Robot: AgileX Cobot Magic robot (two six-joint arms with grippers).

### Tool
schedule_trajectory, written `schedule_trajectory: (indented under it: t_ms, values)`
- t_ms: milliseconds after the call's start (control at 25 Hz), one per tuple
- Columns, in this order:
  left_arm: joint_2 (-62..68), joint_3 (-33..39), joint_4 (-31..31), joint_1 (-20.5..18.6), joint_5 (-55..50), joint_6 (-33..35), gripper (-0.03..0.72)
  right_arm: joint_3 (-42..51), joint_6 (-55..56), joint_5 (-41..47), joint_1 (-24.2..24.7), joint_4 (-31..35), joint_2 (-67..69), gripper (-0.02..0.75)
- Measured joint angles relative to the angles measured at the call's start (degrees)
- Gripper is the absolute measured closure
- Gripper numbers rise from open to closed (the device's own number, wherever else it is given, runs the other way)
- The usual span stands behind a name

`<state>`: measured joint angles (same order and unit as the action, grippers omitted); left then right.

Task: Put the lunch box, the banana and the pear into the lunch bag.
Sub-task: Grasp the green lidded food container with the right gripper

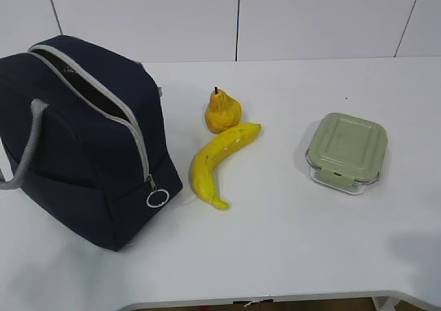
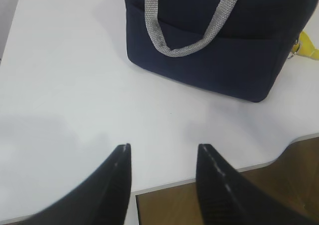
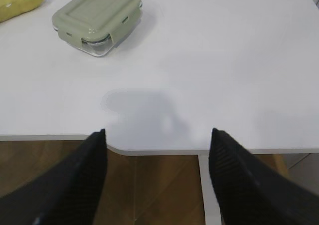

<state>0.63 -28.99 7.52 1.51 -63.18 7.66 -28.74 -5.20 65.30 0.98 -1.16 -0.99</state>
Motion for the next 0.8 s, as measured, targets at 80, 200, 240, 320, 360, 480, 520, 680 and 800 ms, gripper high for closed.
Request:
schedule_trajectory:
  t_ms: [80,200,240,320,360,480,520,680,800]
  values:
    - [0.0,0.0,0.0,0.0,0.0,0.0,0.383,0.0,0.0,0.0,0.0,0.0,0.0,0.211]
    - [0.0,0.0,0.0,0.0,0.0,0.0,0.383,0.0,0.0,0.0,0.0,0.0,0.0,0.211]
    - [0.0,0.0,0.0,0.0,0.0,0.0,0.383,0.0,0.0,0.0,0.0,0.0,0.0,0.211]
    - [0.0,0.0,0.0,0.0,0.0,0.0,0.383,0.0,0.0,0.0,0.0,0.0,0.0,0.211]
    - [0.0,0.0,0.0,0.0,0.0,0.0,0.383,0.0,0.0,0.0,0.0,0.0,0.0,0.211]
    - [0.0,0.0,0.0,0.0,0.0,0.0,0.383,0.0,0.0,0.0,0.0,0.0,0.0,0.211]
    - [0.0,0.0,0.0,0.0,0.0,0.0,0.383,0.0,0.0,0.0,0.0,0.0,0.0,0.211]
    - [0.0,0.0,0.0,0.0,0.0,0.0,0.383,0.0,0.0,0.0,0.0,0.0,0.0,0.211]
    - [0.0,0.0,0.0,0.0,0.0,0.0,0.383,0.0,0.0,0.0,0.0,0.0,0.0,0.211]
